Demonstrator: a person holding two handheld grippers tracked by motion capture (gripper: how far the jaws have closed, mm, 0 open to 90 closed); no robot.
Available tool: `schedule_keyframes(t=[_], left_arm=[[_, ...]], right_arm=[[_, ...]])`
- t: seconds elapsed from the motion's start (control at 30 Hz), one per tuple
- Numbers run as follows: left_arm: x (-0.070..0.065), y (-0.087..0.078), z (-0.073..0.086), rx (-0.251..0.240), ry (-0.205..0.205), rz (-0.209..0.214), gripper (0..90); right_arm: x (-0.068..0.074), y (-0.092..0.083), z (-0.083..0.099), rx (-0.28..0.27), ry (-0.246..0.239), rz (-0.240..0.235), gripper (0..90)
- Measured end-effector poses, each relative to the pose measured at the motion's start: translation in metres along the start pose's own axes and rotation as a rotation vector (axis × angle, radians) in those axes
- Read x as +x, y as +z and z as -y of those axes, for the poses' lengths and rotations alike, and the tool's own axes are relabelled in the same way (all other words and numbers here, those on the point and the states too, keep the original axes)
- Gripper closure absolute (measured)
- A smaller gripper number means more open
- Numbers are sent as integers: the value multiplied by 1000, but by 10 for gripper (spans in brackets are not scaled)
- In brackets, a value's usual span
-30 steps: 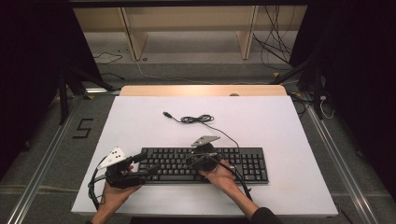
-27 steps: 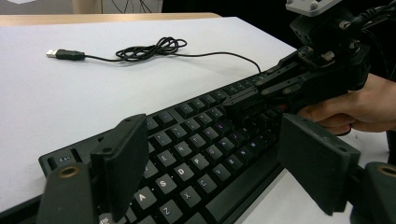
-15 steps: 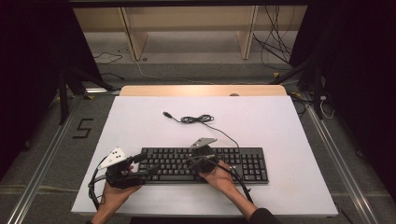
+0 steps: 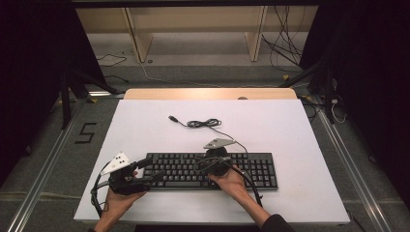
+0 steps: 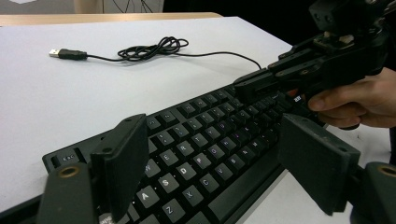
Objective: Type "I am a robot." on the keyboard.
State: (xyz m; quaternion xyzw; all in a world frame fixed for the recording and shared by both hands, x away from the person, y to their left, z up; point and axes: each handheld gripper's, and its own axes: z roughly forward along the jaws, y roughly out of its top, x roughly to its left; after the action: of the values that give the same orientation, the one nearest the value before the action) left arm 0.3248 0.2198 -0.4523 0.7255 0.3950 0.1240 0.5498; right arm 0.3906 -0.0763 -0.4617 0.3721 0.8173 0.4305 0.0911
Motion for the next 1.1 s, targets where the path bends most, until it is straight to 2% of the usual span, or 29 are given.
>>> schedule_keyframes(t=[0.2,0.4,0.53,0.83,0.97,1.1], left_arm=[[0,0,0,1,-3,-1,242],[1,0,0,3,-6,-8,242],[2,-1,0,10,-6,-18,242],[10,-3,0,34,-39,-69,261],[14,-3,1,60,-49,-88,310],[18,-3,3,103,-62,-105,406]], right_arm=[[1,-9,1,-29,-7,-30,611],[2,-19,2,-60,-8,-32,459],[3,-25,3,-79,-11,-32,408],[3,-36,4,-106,-2,-43,346],[4,-38,5,-109,-4,-47,318],[6,-42,7,-116,-13,-56,298]])
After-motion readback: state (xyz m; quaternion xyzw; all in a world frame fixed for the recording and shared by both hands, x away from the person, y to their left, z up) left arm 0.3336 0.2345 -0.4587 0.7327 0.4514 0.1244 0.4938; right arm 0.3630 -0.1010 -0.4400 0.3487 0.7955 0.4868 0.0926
